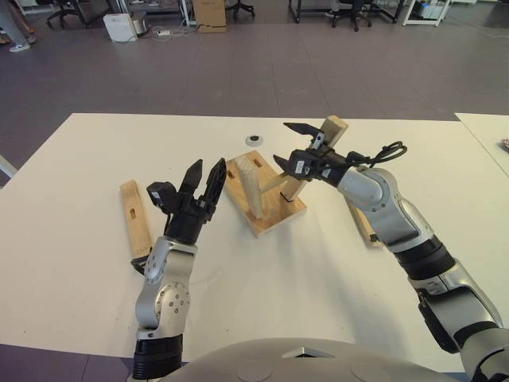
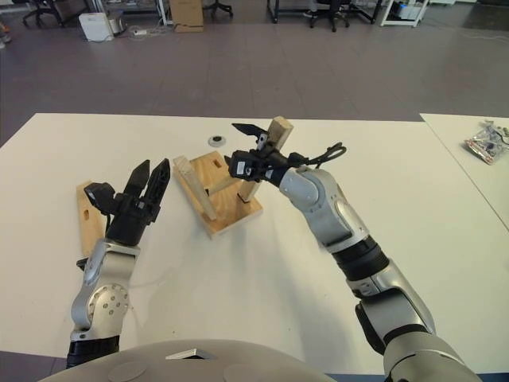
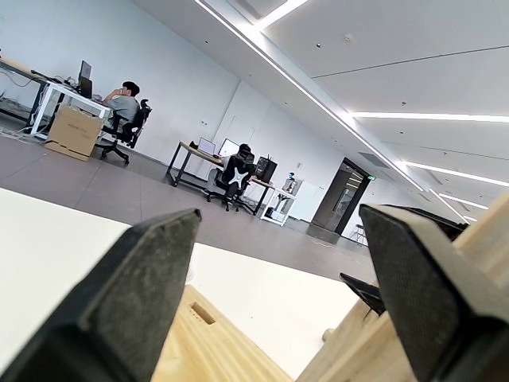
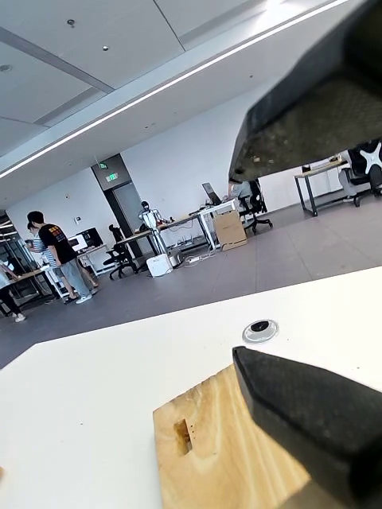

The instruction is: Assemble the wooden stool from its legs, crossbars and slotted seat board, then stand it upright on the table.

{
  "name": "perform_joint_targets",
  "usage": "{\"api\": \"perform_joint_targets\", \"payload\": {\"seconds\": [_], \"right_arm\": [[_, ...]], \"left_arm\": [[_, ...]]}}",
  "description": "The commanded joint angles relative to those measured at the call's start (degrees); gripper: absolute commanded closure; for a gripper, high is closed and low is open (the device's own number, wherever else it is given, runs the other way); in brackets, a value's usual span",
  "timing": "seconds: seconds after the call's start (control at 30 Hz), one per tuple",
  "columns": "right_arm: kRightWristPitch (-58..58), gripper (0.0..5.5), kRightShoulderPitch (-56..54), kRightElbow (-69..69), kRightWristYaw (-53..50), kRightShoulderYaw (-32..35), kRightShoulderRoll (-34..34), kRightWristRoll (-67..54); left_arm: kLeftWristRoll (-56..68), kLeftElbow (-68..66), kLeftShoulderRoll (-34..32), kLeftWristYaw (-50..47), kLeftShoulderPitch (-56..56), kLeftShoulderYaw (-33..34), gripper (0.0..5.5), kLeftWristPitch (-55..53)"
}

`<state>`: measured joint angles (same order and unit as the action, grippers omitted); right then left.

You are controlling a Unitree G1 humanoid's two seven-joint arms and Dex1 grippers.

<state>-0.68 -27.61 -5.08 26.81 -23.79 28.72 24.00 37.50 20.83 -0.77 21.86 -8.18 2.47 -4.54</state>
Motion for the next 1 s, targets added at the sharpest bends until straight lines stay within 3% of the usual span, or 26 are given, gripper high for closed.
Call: {"api": "perform_joint_targets", "payload": {"seconds": [0.03, 0.2, 0.33, 0.47, 0.6, 0.73, 0.87, 1.0], "right_arm": [[0.3, 1.66, 3.6, -0.1, 3.2, -2.7, 0.1, 1.7], [0.5, 1.66, -1.5, -2.1, -1.3, 4.0, -3.8, -1.8], [6.4, 1.66, -10.9, -3.8, -4.1, 15.8, -9.3, -12.7], [7.3, 1.66, -15.9, 5.2, -6.4, 24.5, -3.8, -14.5], [6.1, 1.66, -8.6, 11.9, -5.9, 24.7, -0.1, -13.2], [6.2, 1.66, -2.6, 12.0, -3.4, 22.2, -0.5, -13.8], [6.2, 1.66, 1.5, 5.6, -0.8, 18.7, -1.6, -14.2], [4.9, 1.66, 5.6, -2.3, 1.6, 14.7, -2.3, -14.0]], "left_arm": [[-0.9, -0.1, 0.3, -0.2, 0.2, -0.1, 1.84, 0.6], [-1.4, -0.3, 0.8, -0.3, 0.4, -0.4, 1.84, 0.9], [-3.9, 0.1, 0.1, -0.2, 0.3, -1.4, 1.84, 1.2], [-12.4, 1.1, 1.7, -3.2, -2.9, -1.3, 1.84, 8.6], [-18.8, 4.7, 4.7, -6.3, -7.1, 0.4, 1.84, 20.8], [-23.4, 7.5, 4.2, -5.0, -10.1, -4.9, 1.84, 26.4], [-28.2, 8.9, 0.7, -2.4, -11.5, -11.8, 1.84, 26.3], [-30.5, 12.2, -0.1, -4.7, -10.9, -14.2, 1.84, 20.9]]}}
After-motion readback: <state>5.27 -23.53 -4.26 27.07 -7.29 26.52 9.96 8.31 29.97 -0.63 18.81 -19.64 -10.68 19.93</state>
